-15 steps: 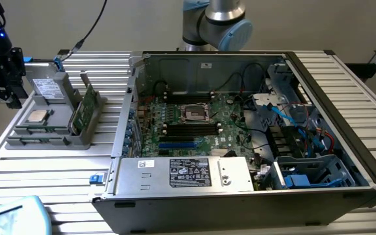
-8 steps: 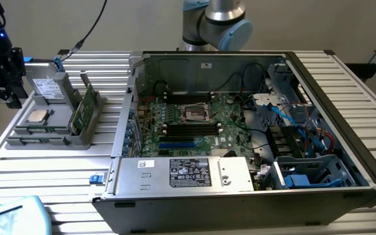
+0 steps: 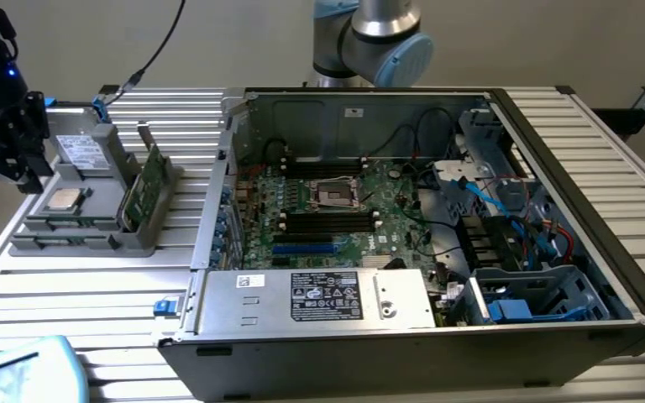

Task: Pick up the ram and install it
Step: 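Pick up the ram and move it above insertion slot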

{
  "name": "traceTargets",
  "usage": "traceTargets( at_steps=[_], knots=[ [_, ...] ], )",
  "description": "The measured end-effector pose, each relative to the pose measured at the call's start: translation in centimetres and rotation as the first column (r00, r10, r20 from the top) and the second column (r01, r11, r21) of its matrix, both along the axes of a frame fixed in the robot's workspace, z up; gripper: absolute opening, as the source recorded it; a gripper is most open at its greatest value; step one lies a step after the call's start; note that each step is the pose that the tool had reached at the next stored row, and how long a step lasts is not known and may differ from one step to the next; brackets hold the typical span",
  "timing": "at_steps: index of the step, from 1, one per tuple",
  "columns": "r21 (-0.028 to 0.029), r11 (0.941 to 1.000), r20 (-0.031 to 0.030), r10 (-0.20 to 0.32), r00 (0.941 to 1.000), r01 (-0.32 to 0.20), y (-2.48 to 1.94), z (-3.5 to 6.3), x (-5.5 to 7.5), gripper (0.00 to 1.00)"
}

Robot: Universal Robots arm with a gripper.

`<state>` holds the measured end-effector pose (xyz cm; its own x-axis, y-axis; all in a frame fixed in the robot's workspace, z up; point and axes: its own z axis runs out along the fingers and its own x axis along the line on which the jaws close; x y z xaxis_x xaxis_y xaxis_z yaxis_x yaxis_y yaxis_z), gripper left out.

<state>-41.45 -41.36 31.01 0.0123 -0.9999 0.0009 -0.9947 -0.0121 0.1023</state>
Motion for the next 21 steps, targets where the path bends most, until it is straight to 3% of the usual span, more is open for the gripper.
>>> traceTargets(
  at_steps=[21],
  knots=[
    [0.0001, 1.0, 0.0, 0.001, 1.0, -0.001, 0.0, -3.82, 0.0, 0.37]
  ],
)
